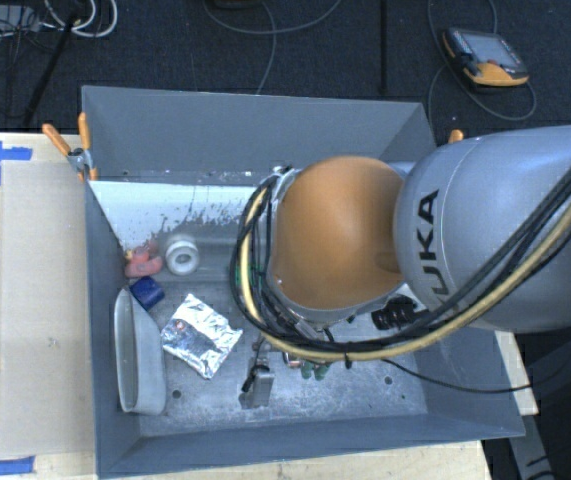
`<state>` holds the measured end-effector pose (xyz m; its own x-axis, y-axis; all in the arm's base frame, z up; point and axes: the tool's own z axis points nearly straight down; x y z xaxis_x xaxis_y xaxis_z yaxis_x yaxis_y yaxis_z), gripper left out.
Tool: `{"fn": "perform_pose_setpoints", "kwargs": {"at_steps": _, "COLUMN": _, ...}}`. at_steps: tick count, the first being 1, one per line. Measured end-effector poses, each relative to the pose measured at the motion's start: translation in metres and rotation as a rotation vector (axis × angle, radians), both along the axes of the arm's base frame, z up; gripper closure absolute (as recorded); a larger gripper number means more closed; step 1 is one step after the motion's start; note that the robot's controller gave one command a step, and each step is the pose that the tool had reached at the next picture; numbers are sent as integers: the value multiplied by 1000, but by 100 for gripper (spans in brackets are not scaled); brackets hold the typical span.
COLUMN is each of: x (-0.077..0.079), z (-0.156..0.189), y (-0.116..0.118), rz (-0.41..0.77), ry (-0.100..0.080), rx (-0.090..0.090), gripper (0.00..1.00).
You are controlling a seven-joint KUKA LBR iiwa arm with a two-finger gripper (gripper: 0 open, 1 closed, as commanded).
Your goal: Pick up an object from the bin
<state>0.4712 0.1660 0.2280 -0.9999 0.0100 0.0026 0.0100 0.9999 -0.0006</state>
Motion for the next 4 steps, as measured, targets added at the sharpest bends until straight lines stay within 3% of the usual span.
{"fn": "perform_pose_setpoints", "kwargs": {"at_steps": 1, "x": 50, "z": -124, "y": -20, "rz": -15, "ry": 4, "rx": -2, "gripper": 0}}
{"fn": "perform_pose_setpoints", "kwargs": {"at_steps": 2, "x": 92, "z": -160, "y": 24, "rz": -65, "ry": -3, "rx": 2, "gripper": 0}}
{"fn": "perform_pose_setpoints", "kwargs": {"at_steps": 3, "x": 92, "z": -158, "y": 22, "rz": -70, "ry": -4, "rx": 2, "gripper": 100}}
{"fn": "perform_pose_setpoints", "kwargs": {"at_steps": 4, "x": 107, "z": -70, "y": 14, "rz": -89, "ry": -12, "rx": 3, "gripper": 100}}
